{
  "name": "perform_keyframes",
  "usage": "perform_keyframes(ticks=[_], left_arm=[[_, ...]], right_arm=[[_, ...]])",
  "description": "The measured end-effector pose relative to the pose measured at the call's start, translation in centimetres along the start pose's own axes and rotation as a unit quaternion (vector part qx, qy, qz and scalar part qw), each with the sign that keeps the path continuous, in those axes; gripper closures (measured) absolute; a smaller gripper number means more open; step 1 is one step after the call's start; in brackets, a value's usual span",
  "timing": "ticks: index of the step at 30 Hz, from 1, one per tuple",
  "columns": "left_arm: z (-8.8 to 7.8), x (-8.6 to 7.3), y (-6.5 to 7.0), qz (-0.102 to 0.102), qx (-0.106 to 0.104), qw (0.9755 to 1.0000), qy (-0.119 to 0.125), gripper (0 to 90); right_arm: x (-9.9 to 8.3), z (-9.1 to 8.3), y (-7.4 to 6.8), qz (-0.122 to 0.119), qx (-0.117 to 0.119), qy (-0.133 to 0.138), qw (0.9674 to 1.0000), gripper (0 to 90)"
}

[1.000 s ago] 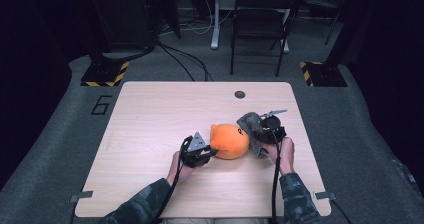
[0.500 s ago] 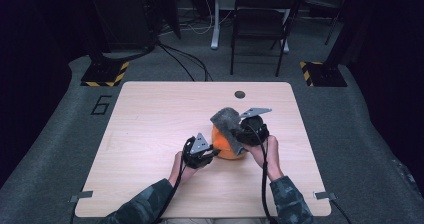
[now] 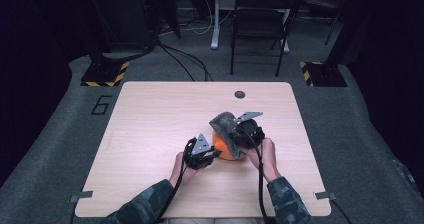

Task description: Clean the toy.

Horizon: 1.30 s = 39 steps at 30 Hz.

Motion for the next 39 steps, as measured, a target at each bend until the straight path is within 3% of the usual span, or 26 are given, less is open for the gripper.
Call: perform_keyframes(ticks=[6,12,14,17,19,24,27,31,34,37,39], left_arm=[[0.0,-0.1,-0.1,-0.002,-0.002,1.0,0.0,74.3],[0.0,-0.2,-0.2,-0.003,-0.004,1.0,0.0,74.2],[0.0,-0.2,-0.2,0.003,-0.004,1.0,-0.001,74.1],[0.0,-0.2,-0.2,0.006,-0.006,1.0,0.002,73.8],[0.1,-0.2,-0.3,0.002,-0.007,1.0,0.005,73.6],[0.0,-0.4,-0.5,-0.003,-0.009,0.9999,0.003,73.4],[0.0,-0.5,-0.5,0.0,-0.012,0.9999,0.004,73.3],[0.0,-0.5,-0.6,0.0,-0.013,0.9999,0.006,73.2],[0.0,-0.5,-0.6,-0.002,-0.013,0.9999,0.006,73.0],[-0.2,-0.6,-0.6,0.0,-0.013,0.9999,0.003,72.7],[-0.1,-0.5,-0.6,0.001,-0.011,0.9999,0.004,72.5]], right_arm=[[-0.5,-0.1,2.0,0.009,-0.014,-0.007,0.9998,72.8],[-1.8,0.5,5.1,0.052,-0.029,-0.027,0.9979,72.7],[-2.2,0.7,5.9,0.064,-0.024,-0.03,0.9972,72.7],[-3.3,0.9,7.6,0.072,-0.054,-0.045,0.9949,72.8],[-4.2,1.4,8.3,0.095,-0.048,-0.057,0.9927,72.8],[-6.6,3.6,9.7,0.102,-0.057,-0.102,0.9879,72.6],[-7.1,4.2,10.1,0.109,-0.055,-0.109,0.9866,72.6],[-6.3,2.9,10.5,0.102,-0.071,-0.094,0.9878,73.0],[-4.3,0.5,10.5,0.118,-0.071,-0.046,0.9894,73.5],[-1.7,-2.0,9.2,0.113,-0.043,0.01,0.9925,73.6],[-0.3,-3.3,7.8,0.091,-0.023,0.036,0.9949,73.5]])
Point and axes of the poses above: each handheld gripper's, and its own axes: z roughly forward along the jaws, x roughly out of its top, y roughly to its right, the point moved 10 cm from there along z, roughly forward along the jaws, and after that the axes turned 8 degrees about z, right-handed, at the moved point
